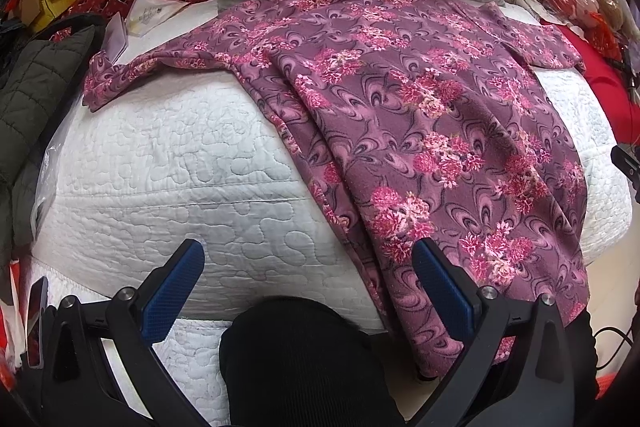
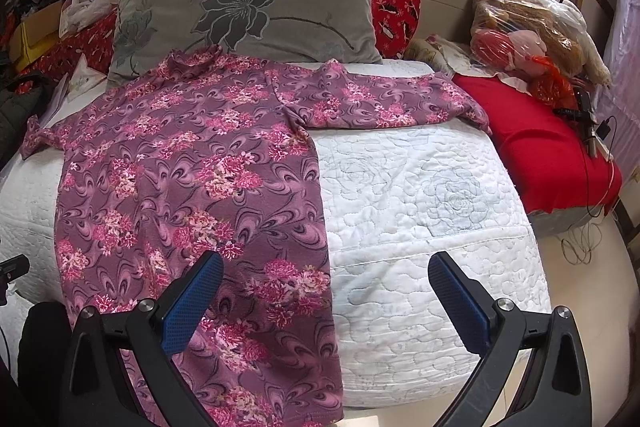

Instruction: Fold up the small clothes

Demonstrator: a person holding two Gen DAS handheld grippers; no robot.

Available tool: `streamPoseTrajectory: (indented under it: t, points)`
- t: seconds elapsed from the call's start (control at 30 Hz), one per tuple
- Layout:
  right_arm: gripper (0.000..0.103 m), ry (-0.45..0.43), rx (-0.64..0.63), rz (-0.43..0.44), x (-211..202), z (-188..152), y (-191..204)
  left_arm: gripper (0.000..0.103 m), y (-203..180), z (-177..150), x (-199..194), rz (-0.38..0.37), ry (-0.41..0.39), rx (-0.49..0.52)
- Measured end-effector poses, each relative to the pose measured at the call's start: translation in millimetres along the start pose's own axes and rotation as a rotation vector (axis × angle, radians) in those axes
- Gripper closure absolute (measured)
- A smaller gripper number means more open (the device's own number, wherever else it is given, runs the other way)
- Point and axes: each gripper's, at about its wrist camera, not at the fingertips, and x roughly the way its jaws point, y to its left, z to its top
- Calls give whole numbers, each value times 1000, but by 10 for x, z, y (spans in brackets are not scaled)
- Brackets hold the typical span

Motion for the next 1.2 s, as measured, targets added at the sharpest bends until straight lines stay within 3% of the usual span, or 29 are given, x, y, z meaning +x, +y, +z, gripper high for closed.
streamPoseTrajectory:
  t: [1.2]
  points:
    - [1, -23, 24, 12, -165, -91, -141, 0, -21, -64, -74, -26, 12, -8]
